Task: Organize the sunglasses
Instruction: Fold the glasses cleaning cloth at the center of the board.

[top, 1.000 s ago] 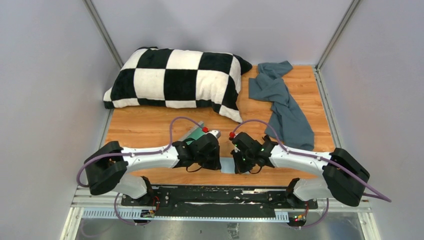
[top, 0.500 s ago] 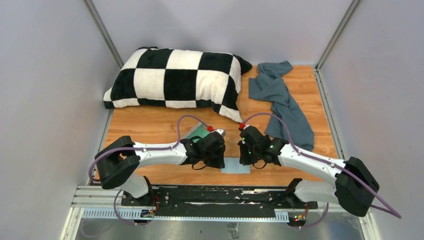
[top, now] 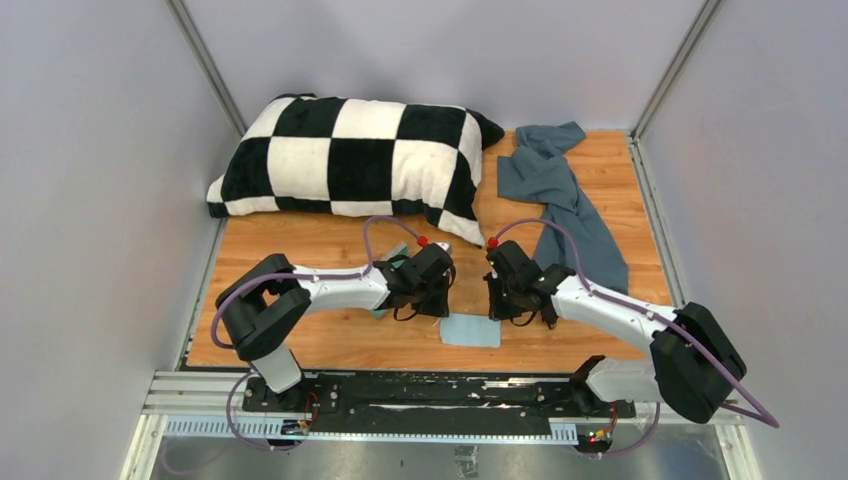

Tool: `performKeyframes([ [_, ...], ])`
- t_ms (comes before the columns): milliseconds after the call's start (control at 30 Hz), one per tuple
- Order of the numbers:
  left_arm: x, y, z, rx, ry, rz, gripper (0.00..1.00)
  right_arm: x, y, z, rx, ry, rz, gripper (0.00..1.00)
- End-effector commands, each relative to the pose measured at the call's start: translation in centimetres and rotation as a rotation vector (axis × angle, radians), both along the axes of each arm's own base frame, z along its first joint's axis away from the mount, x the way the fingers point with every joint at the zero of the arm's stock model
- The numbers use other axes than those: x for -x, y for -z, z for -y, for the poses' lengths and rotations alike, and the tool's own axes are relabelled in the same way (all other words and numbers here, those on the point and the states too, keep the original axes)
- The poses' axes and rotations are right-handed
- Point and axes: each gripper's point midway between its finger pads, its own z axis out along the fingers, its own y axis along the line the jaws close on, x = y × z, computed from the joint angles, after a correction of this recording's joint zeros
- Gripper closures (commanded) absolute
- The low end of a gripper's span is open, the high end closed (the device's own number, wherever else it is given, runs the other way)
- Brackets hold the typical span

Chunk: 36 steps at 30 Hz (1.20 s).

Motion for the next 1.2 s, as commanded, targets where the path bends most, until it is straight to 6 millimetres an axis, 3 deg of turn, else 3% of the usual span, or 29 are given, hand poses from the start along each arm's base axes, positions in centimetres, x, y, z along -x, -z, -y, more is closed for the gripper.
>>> performKeyframes([
  [0,-0.9,0.5,0.2,-0.038,0.029,0.024,0.78,-0.9,0.3,0.4,0.027,0.001,-0.005,1.0],
  [100,-1.6,0.4,0.2,-0.056,0.019,0.05,0.78,-1.6,1.1,1.0,0.057,0.013,-0.01,1.0],
  [233,-2.1,-1.2,0.0,-0.033,0.002,0.098,0.78,-2.3,1.5,1.8,0.076,0.035,-0.028,1.0],
  [400,-2.0,-3.3,-0.9,-0.006,-0.019,0.136,0.75,-2.8,-1.1,1.8,0.045,0.037,0.04,1.0],
  [567,-0.3,-3.4,-1.2,0.018,-0.006,0.103,0.73,-2.3,-2.5,2.4,0.027,0.052,0.07,0.96],
  [733,0.6,-4.5,-2.9,0.026,-0.076,0.129,0.71,-0.3,-1.7,3.3,0.008,0.087,0.033,0.87],
  [867,-0.2,-6.2,-5.8,-0.013,-0.173,0.208,0.68,0.5,-1.4,3.8,-0.005,0.11,0.031,0.81],
  [967,-0.6,-7.0,-6.9,-0.05,-0.185,0.236,0.65,0.6,-1.4,4.0,-0.003,0.118,0.032,0.73],
  [1067,-0.4,-7.2,-6.5,-0.044,-0.163,0.222,0.62,0.7,-1.2,3.9,-0.005,0.123,0.018,0.62],
  [1167,0.3,-6.4,-4.7,0.018,-0.128,0.174,0.58,1.1,-0.8,3.6,-0.015,0.135,-0.014,0.57],
])
